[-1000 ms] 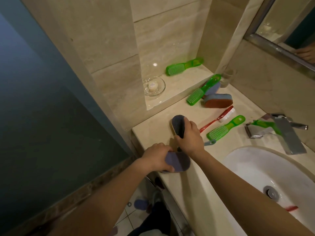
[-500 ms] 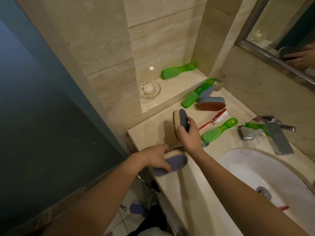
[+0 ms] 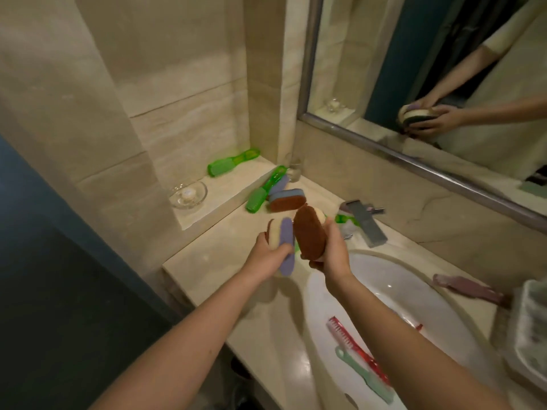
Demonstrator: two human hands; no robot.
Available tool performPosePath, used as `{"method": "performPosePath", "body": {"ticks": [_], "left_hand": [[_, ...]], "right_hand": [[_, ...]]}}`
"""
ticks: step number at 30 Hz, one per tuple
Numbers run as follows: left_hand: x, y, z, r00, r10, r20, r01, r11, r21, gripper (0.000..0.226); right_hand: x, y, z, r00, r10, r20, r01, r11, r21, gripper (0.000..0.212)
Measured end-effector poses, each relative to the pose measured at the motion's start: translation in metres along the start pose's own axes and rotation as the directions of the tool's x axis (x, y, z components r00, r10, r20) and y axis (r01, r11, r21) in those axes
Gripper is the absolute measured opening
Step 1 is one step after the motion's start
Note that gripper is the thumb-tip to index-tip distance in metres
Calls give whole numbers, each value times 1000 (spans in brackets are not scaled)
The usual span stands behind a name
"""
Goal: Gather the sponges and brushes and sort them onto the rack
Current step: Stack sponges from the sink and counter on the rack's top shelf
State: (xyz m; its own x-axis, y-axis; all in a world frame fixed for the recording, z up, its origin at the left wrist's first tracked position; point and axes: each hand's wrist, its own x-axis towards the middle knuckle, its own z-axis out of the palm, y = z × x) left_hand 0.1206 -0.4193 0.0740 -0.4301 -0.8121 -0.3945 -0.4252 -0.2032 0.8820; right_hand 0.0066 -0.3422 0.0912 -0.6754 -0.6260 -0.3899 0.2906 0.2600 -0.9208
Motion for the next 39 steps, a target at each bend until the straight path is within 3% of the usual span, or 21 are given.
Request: {"method": "performPosePath", "body": {"ticks": [3,7,11,16,19,25,28,32,39], "left_hand": [[-21,24,38,994,83,77,-79,996,-50,57],[-50,54,81,983,172,69,-164,980,-111,70],[-80,86,116,969,186,165,-152,969,-197,72],[-114,121,149,924,290,248,-216,934,-285,67],[-134,136,169,898,333,287,-234,915,-330,65],[-172,151,204,835,431,341,-303,879,-369,38],[-195,158,218,798,490,349,-330,842,-427,33],[-223,169,234,758,540,366,-350,810,-470,51],[-251,191,267,684,579,443,-324,786,-527,57]], "right_hand": [[-16,-9,-40,999,-41,-1,41,999,21,27],[-36,-31,-92,994,-106,-36,107,994,37,25],[-54,-51,-139,971,-202,-129,210,976,51,21],[-79,-74,-190,913,-363,-187,368,930,-12,51],[-95,-85,-218,880,-418,-226,416,908,-60,48],[-122,-100,-265,848,-438,-298,429,898,-99,38],[-140,-101,-286,785,-504,-361,458,864,-209,63],[-161,-108,-310,705,-608,-365,558,794,-242,60],[-187,-115,-357,659,-643,-390,572,765,-296,57]]}}
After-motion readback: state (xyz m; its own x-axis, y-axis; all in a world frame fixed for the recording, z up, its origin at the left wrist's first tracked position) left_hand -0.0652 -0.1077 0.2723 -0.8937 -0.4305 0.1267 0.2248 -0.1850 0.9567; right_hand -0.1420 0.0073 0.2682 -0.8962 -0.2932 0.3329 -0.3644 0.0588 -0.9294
